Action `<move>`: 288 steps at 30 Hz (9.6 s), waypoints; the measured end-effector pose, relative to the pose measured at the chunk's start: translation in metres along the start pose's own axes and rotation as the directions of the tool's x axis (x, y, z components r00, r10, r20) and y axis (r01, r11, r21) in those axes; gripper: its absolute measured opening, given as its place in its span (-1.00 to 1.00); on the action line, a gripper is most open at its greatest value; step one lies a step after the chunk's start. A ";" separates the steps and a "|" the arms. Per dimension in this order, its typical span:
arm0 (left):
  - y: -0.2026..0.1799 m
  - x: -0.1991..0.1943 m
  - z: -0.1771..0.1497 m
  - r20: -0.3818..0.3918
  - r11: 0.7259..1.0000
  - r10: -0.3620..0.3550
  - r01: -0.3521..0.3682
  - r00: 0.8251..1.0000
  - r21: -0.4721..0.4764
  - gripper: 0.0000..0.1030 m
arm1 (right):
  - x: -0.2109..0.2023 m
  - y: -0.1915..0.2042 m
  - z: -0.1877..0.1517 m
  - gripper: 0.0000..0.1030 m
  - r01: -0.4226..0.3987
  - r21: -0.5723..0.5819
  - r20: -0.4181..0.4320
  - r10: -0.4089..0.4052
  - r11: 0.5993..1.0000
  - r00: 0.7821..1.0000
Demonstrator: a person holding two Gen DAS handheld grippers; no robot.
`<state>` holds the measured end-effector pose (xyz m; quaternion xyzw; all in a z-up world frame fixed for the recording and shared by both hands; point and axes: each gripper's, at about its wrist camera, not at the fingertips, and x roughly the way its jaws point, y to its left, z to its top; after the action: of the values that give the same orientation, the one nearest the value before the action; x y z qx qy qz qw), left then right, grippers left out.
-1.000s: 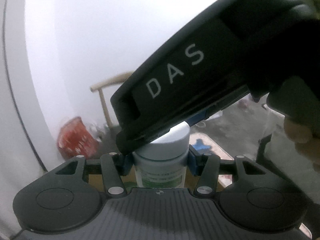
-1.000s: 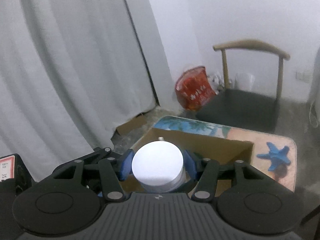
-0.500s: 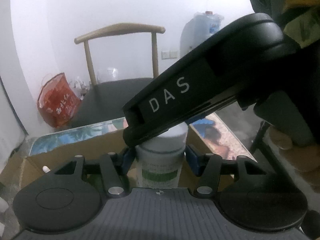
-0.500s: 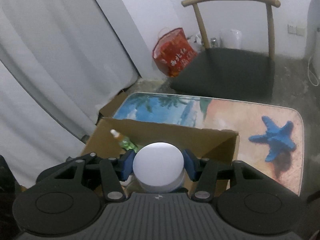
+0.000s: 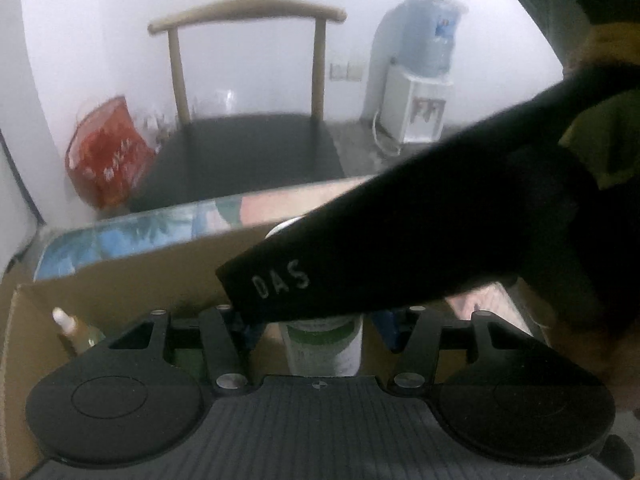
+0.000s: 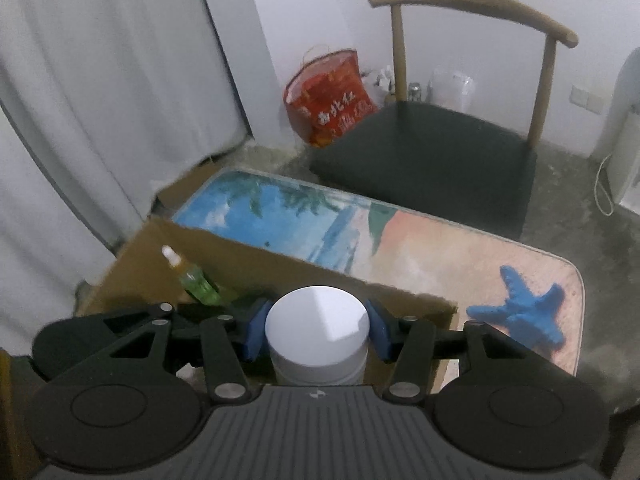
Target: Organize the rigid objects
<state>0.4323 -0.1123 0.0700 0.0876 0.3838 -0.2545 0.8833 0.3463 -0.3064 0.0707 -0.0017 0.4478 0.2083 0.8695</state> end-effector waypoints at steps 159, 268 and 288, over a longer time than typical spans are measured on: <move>0.113 -0.118 -0.094 0.040 0.991 -0.074 0.078 0.996 -0.109 0.34 | -0.015 0.066 -0.019 0.54 -0.082 -0.080 -0.134 0.071 0.993 0.988; 0.107 -0.166 -0.124 0.092 0.945 0.245 -0.216 0.965 -0.247 0.99 | -0.119 0.092 -0.160 1.00 0.219 0.205 0.228 -0.264 0.954 0.937; 0.103 -0.165 -0.123 0.055 0.944 0.249 -0.230 0.967 -0.236 0.93 | -0.118 0.091 -0.163 1.00 0.223 0.209 0.212 -0.267 0.952 0.940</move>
<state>0.3121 0.0820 0.1003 0.0210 0.3592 -0.1029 0.9273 0.1260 -0.2966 0.0822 0.0466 0.3537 0.0549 0.9326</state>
